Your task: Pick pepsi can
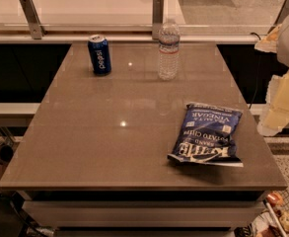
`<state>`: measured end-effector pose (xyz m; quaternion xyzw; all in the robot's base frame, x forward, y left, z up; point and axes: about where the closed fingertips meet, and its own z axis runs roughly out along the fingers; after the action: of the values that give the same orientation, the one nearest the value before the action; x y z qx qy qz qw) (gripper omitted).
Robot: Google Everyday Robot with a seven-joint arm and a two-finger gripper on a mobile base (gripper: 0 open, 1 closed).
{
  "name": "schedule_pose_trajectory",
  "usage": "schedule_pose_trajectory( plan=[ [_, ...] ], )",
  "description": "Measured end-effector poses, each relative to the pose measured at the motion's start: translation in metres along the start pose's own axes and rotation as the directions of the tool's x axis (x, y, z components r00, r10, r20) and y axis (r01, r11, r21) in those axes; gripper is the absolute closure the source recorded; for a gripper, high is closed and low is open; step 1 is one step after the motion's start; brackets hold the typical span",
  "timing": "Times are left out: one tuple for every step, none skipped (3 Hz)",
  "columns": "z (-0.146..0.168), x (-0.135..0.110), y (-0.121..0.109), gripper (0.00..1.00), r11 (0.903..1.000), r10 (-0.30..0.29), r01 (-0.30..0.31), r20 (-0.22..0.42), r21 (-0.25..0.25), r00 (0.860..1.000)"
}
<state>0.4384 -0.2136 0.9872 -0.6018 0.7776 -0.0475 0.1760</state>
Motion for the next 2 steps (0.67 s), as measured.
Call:
schedule_pose_trajectory(
  plan=[
    [0.0, 0.0, 0.0, 0.0, 1.0, 0.0, 0.0, 0.0, 0.0, 1.0],
    [0.005, -0.015, -0.002, 0.0, 0.9996, 0.009, -0.011, 0.063, 0.028, 0.998]
  ],
)
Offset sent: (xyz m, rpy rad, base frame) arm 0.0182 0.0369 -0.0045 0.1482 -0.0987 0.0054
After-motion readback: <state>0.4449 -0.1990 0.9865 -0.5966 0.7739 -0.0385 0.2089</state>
